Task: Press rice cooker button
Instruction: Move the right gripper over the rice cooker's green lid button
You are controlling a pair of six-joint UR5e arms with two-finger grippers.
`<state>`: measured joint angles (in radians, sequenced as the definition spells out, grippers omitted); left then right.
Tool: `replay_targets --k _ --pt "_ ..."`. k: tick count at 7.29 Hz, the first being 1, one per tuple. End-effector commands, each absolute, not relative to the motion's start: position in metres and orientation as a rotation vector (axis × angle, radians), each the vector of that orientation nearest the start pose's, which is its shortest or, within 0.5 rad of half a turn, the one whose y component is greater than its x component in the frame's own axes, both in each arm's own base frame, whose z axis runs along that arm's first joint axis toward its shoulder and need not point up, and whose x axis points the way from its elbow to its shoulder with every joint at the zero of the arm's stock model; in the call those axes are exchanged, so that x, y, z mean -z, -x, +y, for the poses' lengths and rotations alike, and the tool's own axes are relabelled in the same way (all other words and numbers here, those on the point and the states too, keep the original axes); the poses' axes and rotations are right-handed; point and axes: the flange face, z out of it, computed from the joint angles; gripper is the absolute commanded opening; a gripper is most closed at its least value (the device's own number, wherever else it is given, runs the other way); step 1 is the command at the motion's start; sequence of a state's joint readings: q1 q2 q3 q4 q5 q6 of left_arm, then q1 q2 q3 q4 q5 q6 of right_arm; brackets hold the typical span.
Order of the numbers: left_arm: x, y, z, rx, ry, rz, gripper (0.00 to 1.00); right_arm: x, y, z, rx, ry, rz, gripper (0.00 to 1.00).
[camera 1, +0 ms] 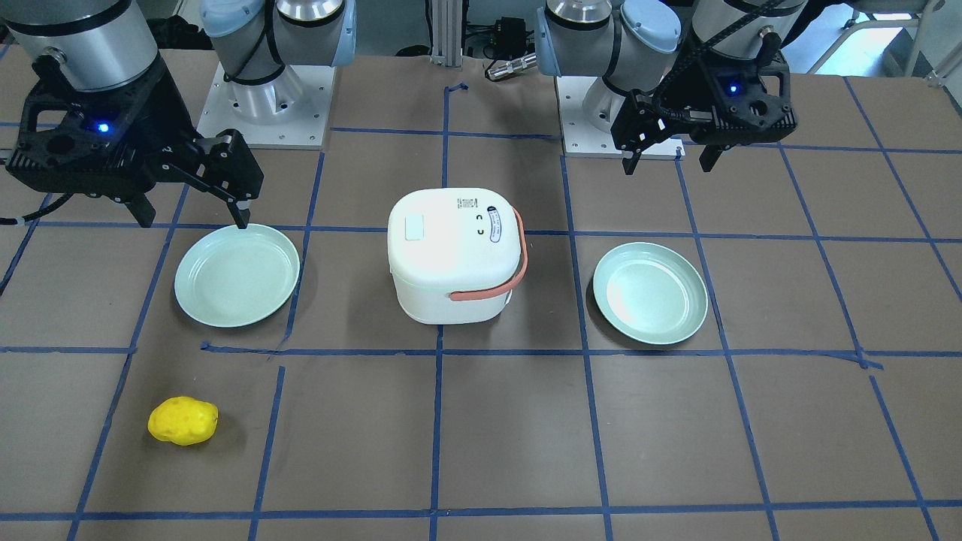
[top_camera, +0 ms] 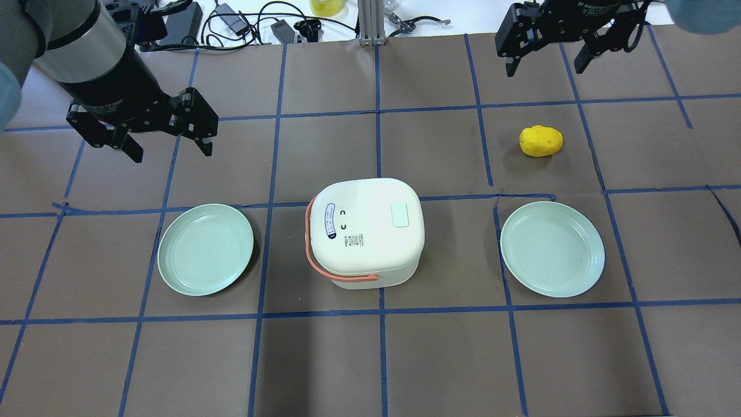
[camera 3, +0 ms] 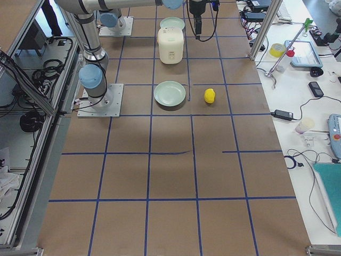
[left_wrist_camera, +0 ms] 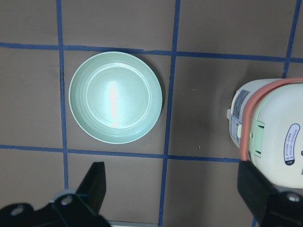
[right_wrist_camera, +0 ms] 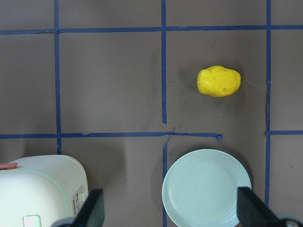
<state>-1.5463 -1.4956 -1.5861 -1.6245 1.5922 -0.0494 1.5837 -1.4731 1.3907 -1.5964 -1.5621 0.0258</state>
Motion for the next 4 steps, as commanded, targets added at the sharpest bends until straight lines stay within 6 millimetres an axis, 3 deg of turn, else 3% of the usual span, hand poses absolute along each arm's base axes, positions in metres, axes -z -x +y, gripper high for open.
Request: replay_targets --k 1,3,4 --pt "-0.511 0.12 -0.463 0.01 0.115 3.118 1.0 -0.522 -0.17 -0.531 0.135 -0.184 3.11 0.96" --pt "-0.511 0.12 -0.463 0.01 0.115 3.118 1.0 -0.494 -0.219 -0.513 0.068 -0.216 3.122 0.81" --pt "-0.511 0.12 -0.463 0.01 0.117 3.118 1.0 -0.488 -0.228 -0.506 0.042 -0.194 3.115 0.69"
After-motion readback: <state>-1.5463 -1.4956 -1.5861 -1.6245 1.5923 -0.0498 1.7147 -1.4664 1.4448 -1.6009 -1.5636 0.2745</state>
